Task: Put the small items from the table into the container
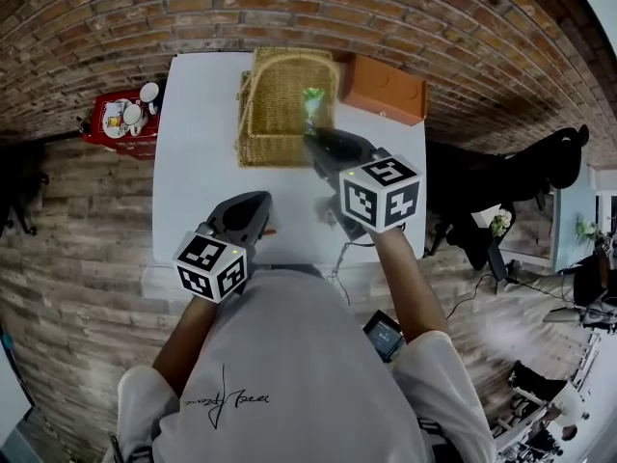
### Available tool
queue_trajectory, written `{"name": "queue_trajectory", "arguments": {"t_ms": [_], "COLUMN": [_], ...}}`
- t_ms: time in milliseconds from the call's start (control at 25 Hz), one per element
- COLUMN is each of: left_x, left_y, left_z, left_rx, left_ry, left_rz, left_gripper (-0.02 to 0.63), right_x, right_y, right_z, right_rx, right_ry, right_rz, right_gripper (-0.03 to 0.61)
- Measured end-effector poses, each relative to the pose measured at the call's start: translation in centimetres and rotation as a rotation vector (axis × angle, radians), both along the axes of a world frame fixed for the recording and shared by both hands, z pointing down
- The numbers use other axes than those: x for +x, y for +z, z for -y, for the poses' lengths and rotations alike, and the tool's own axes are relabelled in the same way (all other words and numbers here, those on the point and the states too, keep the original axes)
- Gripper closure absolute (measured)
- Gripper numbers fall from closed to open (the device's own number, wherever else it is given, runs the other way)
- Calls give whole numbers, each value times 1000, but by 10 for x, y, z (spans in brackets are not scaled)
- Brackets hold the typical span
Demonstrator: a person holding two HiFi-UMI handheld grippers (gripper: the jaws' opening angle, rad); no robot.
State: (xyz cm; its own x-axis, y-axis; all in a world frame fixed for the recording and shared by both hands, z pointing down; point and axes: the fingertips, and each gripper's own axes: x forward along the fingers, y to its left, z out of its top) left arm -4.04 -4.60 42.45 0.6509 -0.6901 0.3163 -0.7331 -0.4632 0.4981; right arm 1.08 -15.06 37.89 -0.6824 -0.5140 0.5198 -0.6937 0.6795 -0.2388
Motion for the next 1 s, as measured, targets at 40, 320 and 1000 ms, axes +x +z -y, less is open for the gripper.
{"name": "queue_trajectory", "arguments": {"t_ms": [40,320,1000], "left_x": [-1,-1,-14], "left_y": [0,2,5], "left_z": [0,1,11], "left_rx": [-1,-6,-23], "left_ry": [-3,8,-20], "left_rz": [0,-2,-4], "left_gripper": [606,606,606], "right_x": [0,-1,-1], "right_y": [1,6,34], "right_z": [2,16,38], "right_rx": [-3,10,23], "right_ry": [1,-2,31], "right_rz": [-2,-51,-196], "right_gripper": [500,500,500]}}
